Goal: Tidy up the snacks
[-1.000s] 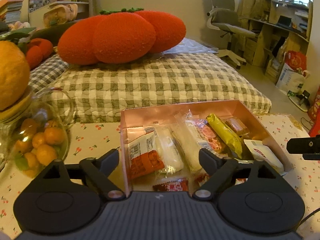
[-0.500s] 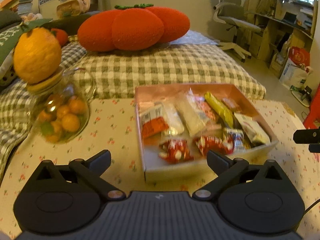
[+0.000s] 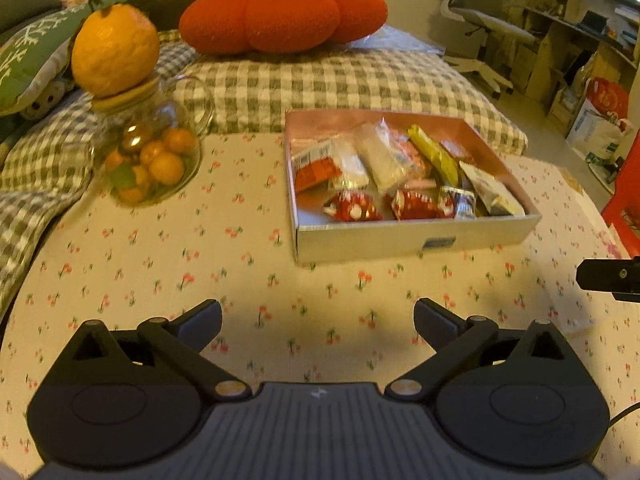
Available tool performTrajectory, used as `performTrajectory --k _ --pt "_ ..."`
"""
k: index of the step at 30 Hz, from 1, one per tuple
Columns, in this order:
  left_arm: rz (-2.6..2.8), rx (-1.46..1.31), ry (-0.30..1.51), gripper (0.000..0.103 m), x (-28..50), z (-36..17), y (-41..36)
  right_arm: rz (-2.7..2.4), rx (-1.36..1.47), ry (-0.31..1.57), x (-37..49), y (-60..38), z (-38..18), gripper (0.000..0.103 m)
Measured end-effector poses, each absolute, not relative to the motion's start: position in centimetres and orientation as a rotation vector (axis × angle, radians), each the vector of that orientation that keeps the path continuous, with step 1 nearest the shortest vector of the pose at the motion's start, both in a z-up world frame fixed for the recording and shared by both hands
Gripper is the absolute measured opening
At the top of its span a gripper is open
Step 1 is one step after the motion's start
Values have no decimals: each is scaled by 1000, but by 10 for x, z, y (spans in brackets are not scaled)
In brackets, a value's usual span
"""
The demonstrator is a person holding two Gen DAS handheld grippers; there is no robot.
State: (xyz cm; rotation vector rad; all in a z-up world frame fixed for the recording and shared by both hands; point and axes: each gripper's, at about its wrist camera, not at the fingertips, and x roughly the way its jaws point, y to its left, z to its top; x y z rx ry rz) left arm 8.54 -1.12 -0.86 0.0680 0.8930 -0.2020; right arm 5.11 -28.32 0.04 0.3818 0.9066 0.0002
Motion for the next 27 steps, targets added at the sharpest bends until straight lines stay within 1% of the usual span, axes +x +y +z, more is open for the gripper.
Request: performTrajectory --k 8,27 --pt "-149 83 886 102 59 -7 -10 41 344 929 31 -261 -8 90" --pt "-77 93 887 103 46 -1 -17 -2 186 847 23 -218 3 90"
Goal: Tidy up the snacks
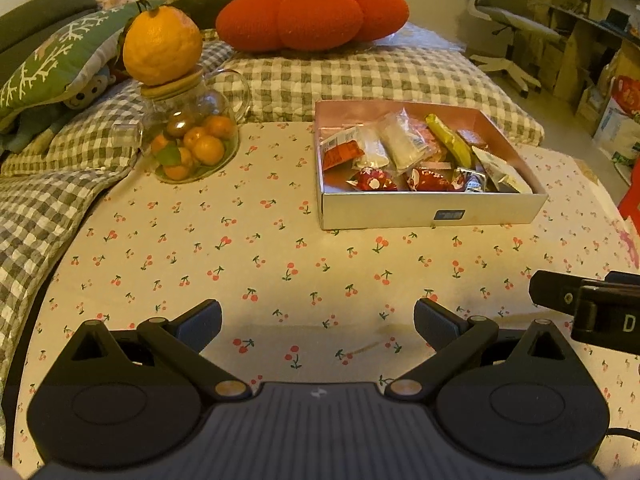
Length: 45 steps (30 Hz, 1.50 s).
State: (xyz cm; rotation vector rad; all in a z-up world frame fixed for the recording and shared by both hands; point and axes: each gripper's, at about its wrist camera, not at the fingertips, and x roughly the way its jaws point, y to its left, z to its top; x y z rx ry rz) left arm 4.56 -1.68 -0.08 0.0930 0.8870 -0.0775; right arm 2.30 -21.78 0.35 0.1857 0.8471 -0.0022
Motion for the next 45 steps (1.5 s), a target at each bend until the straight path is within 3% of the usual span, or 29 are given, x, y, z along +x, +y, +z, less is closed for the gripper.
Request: performTrajectory --k 45 --pt "-46 89 869 103 41 4 -18 -7 176 873 26 -215 -1 90"
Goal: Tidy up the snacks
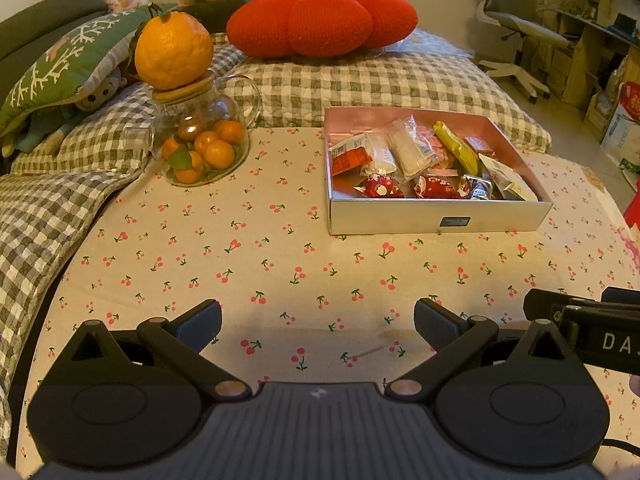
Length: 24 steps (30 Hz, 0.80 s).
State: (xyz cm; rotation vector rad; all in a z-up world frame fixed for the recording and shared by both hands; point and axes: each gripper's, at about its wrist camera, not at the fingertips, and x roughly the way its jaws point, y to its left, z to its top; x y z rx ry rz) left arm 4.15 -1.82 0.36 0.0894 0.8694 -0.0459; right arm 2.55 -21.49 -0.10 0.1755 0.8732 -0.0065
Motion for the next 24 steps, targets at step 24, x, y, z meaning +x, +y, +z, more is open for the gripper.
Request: performTrajectory --k 24 --pt "-48 88 878 103 41 2 -19 -6 174 878 25 -213 -2 90"
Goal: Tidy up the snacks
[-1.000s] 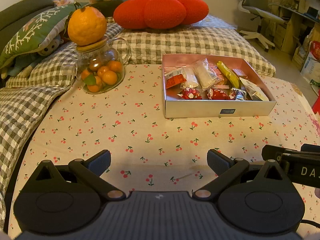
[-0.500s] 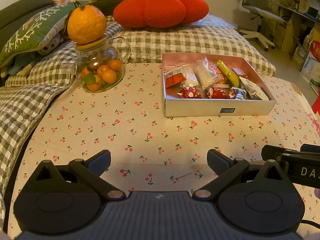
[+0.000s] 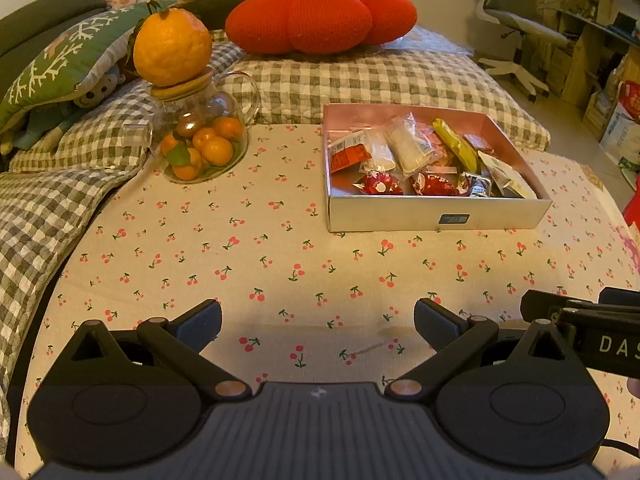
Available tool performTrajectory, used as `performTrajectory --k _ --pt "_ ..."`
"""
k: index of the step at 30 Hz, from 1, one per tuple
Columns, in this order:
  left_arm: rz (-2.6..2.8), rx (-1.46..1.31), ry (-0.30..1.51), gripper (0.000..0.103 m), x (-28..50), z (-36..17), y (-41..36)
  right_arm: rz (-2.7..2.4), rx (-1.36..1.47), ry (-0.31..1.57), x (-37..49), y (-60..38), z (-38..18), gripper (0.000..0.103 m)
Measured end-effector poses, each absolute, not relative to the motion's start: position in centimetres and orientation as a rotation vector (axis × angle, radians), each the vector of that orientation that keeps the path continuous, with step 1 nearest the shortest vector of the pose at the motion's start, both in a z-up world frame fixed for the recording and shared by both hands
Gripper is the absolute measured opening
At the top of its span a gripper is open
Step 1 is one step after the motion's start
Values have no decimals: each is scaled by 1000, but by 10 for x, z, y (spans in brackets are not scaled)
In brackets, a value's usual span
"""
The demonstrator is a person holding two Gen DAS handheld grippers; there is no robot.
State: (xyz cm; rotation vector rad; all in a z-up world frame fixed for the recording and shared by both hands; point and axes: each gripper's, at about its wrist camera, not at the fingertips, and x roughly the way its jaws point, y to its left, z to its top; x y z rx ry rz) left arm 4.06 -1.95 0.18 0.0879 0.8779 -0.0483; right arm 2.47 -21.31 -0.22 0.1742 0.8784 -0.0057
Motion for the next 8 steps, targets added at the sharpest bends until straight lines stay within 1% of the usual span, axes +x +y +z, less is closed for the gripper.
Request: performTrajectory --k 8 --pt "-55 93 880 103 42 2 -20 -6 175 880 24 -213 -3 90"
